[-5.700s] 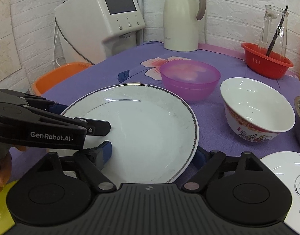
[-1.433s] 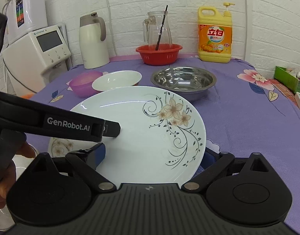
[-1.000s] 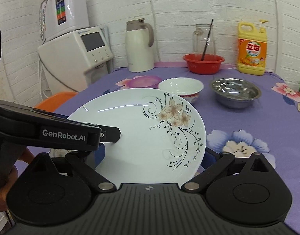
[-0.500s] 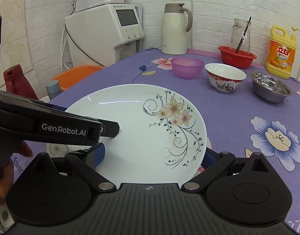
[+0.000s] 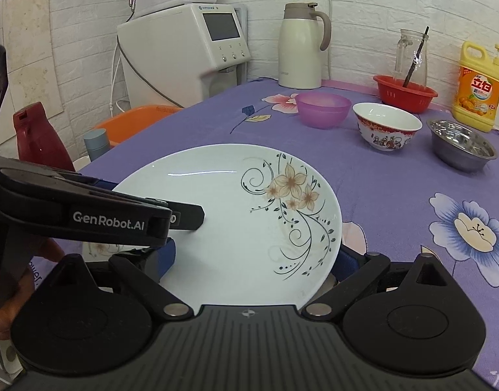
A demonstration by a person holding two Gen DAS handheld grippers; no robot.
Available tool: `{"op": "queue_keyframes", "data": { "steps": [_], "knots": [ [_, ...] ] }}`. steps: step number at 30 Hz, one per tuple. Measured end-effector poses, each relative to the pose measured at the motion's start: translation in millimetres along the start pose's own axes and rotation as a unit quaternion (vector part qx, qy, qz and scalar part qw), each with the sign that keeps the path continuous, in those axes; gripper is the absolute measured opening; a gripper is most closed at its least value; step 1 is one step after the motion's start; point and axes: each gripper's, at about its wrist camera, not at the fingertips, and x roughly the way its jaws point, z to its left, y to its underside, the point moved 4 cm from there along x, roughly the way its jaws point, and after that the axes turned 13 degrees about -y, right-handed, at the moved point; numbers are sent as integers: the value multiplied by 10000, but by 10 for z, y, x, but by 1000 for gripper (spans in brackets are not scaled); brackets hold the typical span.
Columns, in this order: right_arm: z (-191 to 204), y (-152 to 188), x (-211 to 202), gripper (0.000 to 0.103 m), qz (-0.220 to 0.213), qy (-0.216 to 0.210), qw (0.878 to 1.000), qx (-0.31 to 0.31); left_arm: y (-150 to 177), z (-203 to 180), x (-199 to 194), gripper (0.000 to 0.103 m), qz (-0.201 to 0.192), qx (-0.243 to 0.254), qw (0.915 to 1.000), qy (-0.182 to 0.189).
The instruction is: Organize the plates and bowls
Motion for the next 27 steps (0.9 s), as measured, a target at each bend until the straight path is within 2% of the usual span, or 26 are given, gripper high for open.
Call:
{"op": "queue_keyframes", "data": {
  "steps": [2, 7, 15, 19, 24, 27],
  "knots": [
    [23, 17, 3, 103, 13, 62, 9999, -107, -7, -4, -12, 65, -32, 22, 10000, -4],
    [39, 20, -9, 103, -98, 288, 9991, -296, -57, -19, -58, 67, -171, 73, 9998, 10],
    [-39, -14, -9, 103, -56, -55, 10000, 23, -174, -7, -71, 68, -288, 25, 9996, -75],
    [-17, -23, -22, 103, -125, 30, 9999, 74, -219, -27, -90, 69, -355, 25, 9993, -60],
    [0, -12, -7, 103, 22, -28, 9999, -123, -263, -85, -99, 70, -413, 57, 9991, 13],
    [-79, -51, -73, 103, -193, -60, 9997, 155, -277, -97, -121, 70, -464, 62, 9989, 12]
  ]
}}
